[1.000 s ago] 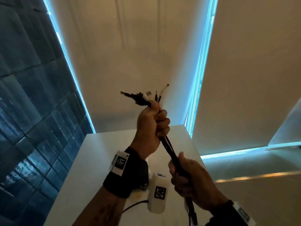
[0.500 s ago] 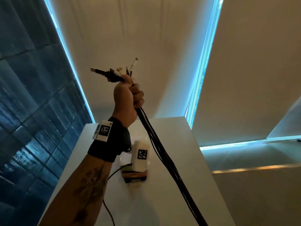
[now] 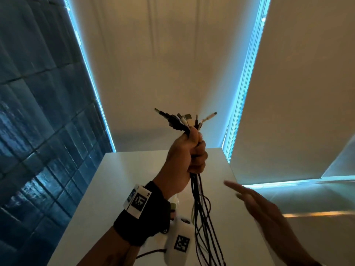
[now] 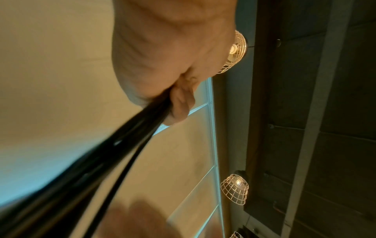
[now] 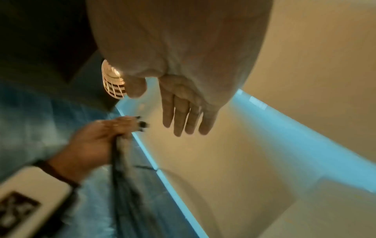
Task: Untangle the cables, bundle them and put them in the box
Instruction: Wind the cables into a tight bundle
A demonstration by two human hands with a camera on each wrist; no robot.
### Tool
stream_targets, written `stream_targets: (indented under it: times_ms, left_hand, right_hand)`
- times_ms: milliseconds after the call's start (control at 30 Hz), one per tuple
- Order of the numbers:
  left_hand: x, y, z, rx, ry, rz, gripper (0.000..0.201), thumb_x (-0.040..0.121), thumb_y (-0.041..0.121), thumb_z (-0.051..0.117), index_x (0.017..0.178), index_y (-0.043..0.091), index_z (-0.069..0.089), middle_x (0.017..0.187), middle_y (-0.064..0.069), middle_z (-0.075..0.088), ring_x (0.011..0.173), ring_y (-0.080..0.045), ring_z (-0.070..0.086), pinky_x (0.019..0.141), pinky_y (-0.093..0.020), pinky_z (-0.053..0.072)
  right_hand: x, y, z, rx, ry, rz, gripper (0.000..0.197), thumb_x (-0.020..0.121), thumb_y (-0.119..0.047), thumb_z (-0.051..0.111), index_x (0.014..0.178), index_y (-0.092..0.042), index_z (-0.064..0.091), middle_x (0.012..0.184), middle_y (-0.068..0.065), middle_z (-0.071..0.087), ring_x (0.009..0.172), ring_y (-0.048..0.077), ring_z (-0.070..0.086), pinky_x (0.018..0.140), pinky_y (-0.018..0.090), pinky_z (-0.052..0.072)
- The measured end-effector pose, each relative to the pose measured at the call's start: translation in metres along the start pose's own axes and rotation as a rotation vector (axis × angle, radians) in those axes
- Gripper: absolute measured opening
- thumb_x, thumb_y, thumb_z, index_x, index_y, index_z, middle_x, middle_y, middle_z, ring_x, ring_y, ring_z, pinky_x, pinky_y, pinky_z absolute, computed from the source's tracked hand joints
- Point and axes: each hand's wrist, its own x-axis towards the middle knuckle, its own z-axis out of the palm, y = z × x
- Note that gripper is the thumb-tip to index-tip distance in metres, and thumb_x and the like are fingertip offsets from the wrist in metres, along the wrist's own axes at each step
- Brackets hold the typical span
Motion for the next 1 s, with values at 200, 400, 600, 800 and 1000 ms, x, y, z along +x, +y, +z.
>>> stream_targets:
  times_ms: [200,400,600,800,1000]
  left_hand:
    - [0.001,0.0,-0.016,-0.123,-0.001,-0.028,0.032,0.101,0.029,0.038,0.103,0.003,0.056,0.065,0.0,0.031,0.052,-0.011,0.033,0.051,-0.025,0.036]
    - [-0.008,-0.002,-0.031,-0.057,-0.11,-0.233,0.034,0.102,0.042,0.034,0.088,0.015,0.05,0.066,-0.001,0.04,0.052,-0.013,0.041,0.054,-0.027,0.045]
    - [0.007,0.013,-0.049,-0.01,0.18,-0.121,0.033,0.099,0.042,0.038,0.075,0.019,0.045,0.049,0.009,0.025,0.035,-0.003,0.018,0.035,-0.014,0.012]
    - [-0.01,0.026,-0.076,0.329,0.219,-0.168,0.033,0.103,0.039,0.035,0.078,0.019,0.043,0.053,0.006,0.025,0.038,-0.006,0.018,0.037,-0.015,0.016]
    - [-0.039,-0.017,-0.045,0.641,-0.019,-0.305,0.029,0.104,0.033,0.035,0.093,0.011,0.05,0.058,0.003,0.025,0.044,-0.01,0.017,0.043,-0.029,0.012]
  right_hand:
    - [0.034,-0.008,0.067,0.342,-0.216,0.179,0.045,0.09,-0.046,0.053,0.08,-0.002,0.061,0.057,0.018,0.046,0.049,0.025,0.048,0.051,0.031,0.045]
    - [0.019,0.001,0.083,0.532,-0.274,0.367,0.043,0.091,-0.047,0.052,0.079,-0.006,0.045,0.051,-0.001,0.027,0.04,0.009,0.022,0.04,0.018,0.022]
    - [-0.015,0.023,0.059,0.366,-0.466,0.5,0.047,0.086,-0.059,0.051,0.071,-0.015,0.055,0.051,-0.004,0.041,0.043,0.009,0.037,0.045,0.021,0.029]
    - [-0.037,0.039,-0.018,0.082,-0.403,0.499,0.064,0.053,-0.078,0.073,0.065,-0.016,0.06,0.063,0.006,0.05,0.053,0.012,0.041,0.053,0.022,0.03]
    - [0.009,-0.029,-0.049,0.147,-0.202,0.384,0.058,0.048,-0.072,0.079,0.06,-0.019,0.057,0.054,-0.001,0.026,0.047,0.01,0.015,0.043,0.021,0.009]
